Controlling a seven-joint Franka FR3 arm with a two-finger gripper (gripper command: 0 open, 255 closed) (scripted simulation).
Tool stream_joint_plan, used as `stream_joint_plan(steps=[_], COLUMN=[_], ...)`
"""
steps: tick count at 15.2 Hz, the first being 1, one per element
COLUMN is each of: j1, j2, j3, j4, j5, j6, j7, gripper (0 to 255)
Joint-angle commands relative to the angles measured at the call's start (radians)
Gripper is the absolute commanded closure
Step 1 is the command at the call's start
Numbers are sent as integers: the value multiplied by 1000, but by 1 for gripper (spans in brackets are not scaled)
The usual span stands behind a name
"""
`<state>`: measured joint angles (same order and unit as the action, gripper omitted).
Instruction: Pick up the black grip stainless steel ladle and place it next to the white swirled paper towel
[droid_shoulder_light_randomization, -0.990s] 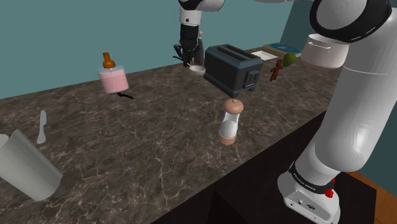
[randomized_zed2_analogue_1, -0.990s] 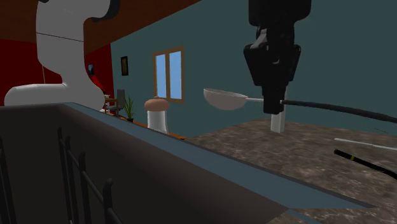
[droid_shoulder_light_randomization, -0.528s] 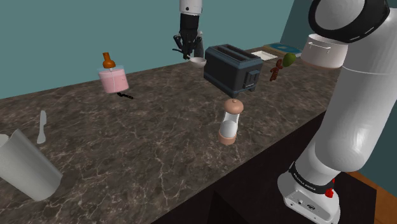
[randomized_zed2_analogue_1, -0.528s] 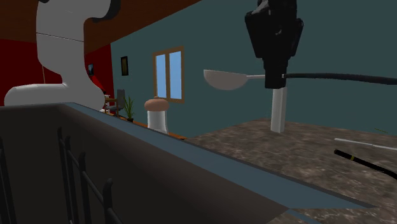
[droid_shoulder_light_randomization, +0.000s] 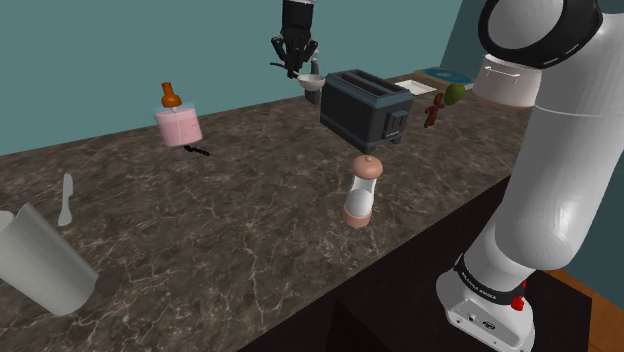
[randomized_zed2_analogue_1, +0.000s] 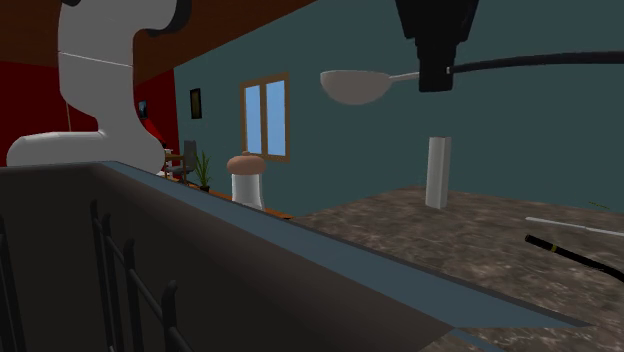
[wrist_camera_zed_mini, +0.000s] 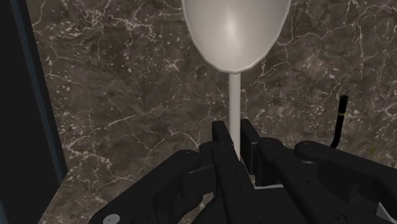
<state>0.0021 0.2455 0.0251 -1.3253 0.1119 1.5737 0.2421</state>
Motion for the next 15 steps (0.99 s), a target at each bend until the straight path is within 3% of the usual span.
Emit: stream_joint_plan(steps=[1, 4, 15], j1=[-1, -1, 144], j2=[9, 25, -112], j3=[0, 0, 93], j4=[40, 102, -94], j5=[0, 0, -14], j6=[-31, -77, 9], j7=[2, 7, 237], gripper=[255, 255, 255])
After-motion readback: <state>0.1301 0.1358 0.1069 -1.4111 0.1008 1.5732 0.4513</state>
